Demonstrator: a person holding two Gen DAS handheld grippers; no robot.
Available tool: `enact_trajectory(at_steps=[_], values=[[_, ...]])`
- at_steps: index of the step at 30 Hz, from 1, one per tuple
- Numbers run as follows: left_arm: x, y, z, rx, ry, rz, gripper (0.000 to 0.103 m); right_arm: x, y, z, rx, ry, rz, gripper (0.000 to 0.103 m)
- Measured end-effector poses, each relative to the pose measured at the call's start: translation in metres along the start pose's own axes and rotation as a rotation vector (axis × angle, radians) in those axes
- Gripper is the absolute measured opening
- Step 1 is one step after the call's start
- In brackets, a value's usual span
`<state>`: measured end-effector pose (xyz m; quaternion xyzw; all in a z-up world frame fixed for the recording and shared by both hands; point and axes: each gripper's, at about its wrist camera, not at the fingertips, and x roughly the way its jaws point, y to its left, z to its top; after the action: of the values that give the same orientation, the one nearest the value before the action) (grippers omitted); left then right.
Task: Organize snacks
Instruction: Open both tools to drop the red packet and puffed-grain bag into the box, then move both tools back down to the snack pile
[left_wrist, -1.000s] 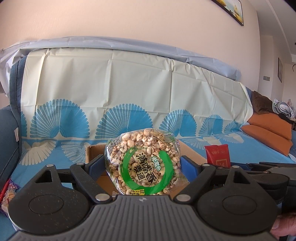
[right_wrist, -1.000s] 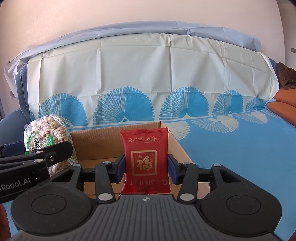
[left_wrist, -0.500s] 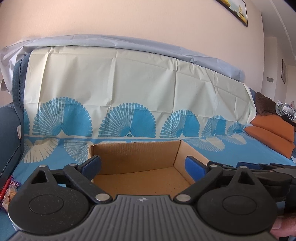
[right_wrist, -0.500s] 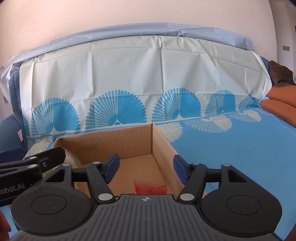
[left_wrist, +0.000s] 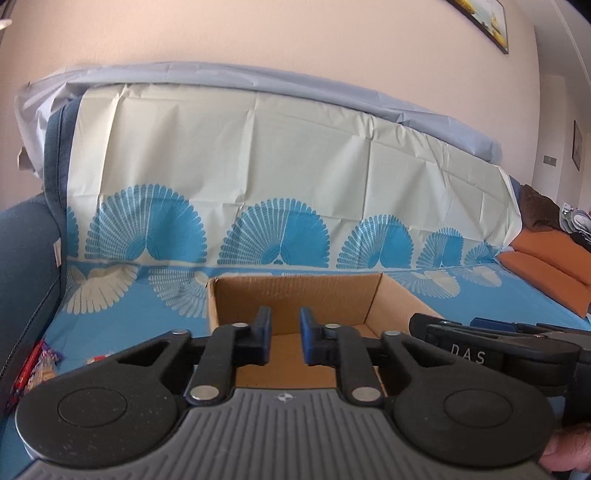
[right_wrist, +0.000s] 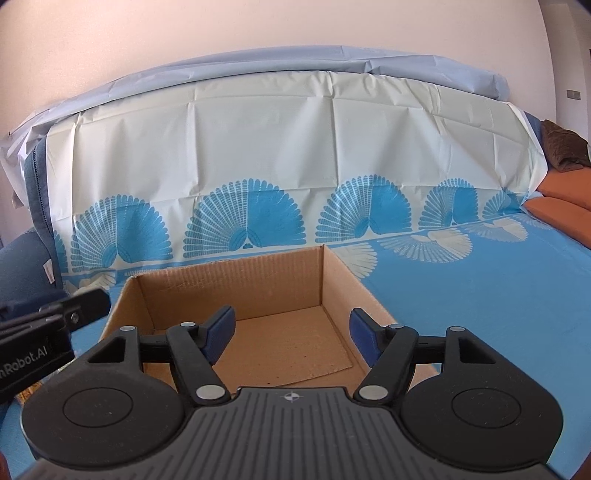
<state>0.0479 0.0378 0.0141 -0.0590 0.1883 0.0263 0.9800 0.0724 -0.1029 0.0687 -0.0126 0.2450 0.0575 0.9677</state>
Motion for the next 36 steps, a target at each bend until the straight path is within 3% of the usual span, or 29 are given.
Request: enact_trajectory(at_steps=[3, 11, 16, 20, 22, 26, 30, 33, 36], values=[[-0.008, 0.016, 0.001, -0.038, 0.018, 0.014, 0.012, -0.001, 0.015, -0.002, 0.001, 0.001, 0.024, 0.068], [-0.047, 0.059, 0.002, -0.065, 0.032, 0.084, 0.012, -0.011, 0.064, -0.008, -0.002, 0.011, 0.152, 0.035], [-0.076, 0.098, 0.006, -0.137, -0.004, 0.126, 0.012, -0.024, 0.101, -0.014, -0.031, -0.003, 0.244, 0.034], [-0.082, 0.132, 0.007, -0.182, 0.025, 0.191, 0.012, -0.027, 0.125, -0.024, -0.054, 0.040, 0.343, 0.034], [-0.082, 0.152, 0.007, -0.221, 0.046, 0.217, 0.012, -0.023, 0.141, -0.030, -0.075, 0.114, 0.434, 0.035], [-0.072, 0.199, -0.002, -0.382, 0.155, 0.213, 0.013, -0.024, 0.173, -0.047, -0.175, 0.186, 0.507, 0.035], [-0.057, 0.239, -0.024, -0.584, 0.299, 0.199, 0.013, -0.018, 0.194, -0.059, -0.229, 0.243, 0.501, 0.035], [-0.048, 0.253, -0.034, -0.649, 0.368, 0.214, 0.019, -0.006, 0.203, -0.069, -0.237, 0.298, 0.460, 0.036], [-0.041, 0.258, -0.039, -0.660, 0.398, 0.222, 0.026, 0.009, 0.209, -0.082, -0.251, 0.360, 0.395, 0.056]])
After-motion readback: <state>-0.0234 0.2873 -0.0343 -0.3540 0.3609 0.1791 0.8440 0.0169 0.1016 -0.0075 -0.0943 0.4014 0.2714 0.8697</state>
